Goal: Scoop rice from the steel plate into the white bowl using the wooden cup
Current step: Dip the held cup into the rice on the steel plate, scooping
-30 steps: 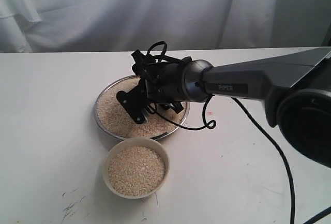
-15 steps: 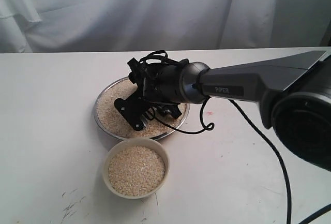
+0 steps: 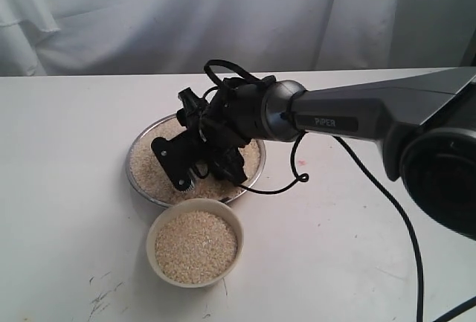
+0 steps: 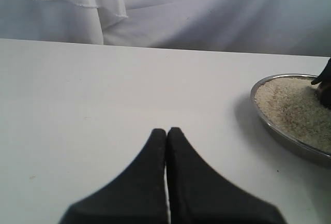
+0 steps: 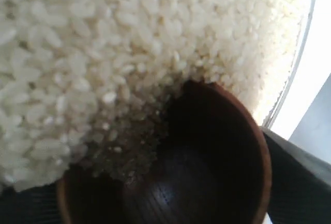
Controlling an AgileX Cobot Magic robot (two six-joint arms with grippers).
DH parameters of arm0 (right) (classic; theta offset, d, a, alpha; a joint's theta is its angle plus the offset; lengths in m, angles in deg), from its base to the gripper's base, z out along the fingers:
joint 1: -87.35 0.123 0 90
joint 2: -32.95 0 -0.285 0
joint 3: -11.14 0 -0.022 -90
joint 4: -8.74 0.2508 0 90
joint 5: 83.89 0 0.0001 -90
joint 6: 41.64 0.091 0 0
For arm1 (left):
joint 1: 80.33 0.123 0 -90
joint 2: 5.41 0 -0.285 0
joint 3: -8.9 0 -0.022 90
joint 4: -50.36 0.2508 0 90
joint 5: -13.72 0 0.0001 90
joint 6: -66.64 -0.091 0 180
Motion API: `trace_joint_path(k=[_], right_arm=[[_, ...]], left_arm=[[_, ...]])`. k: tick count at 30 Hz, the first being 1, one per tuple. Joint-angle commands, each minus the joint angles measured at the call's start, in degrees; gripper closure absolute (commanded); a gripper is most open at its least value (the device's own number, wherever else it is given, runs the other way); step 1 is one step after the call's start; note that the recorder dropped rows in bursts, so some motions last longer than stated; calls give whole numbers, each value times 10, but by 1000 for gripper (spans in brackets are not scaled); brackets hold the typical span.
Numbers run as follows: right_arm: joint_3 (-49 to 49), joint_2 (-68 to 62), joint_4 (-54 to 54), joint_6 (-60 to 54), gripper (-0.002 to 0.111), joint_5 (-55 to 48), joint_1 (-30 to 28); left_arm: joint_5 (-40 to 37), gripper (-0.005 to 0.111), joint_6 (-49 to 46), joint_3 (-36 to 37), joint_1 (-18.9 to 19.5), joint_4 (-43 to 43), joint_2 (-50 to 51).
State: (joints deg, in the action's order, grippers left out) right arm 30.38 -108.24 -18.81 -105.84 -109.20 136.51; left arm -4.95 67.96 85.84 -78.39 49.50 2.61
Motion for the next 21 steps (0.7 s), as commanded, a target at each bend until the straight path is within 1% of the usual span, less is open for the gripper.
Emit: trace_joint_path(k=[1,7,11,21], right_arm=[[-8,-15,95,-22,108,-21,7],[-8,-15,158,-38,108,-32,-5],[-8,-15,222,-75,108,-39,-13],[-8,-15,332,-125,108,-55,-37]], left_arm=[[4,107,0,3,1,-1,-2],[4,107,0,3,1,-1,-2],[4,107,0,3,1,-1,-2],[4,107,0,3,1,-1,-2]])
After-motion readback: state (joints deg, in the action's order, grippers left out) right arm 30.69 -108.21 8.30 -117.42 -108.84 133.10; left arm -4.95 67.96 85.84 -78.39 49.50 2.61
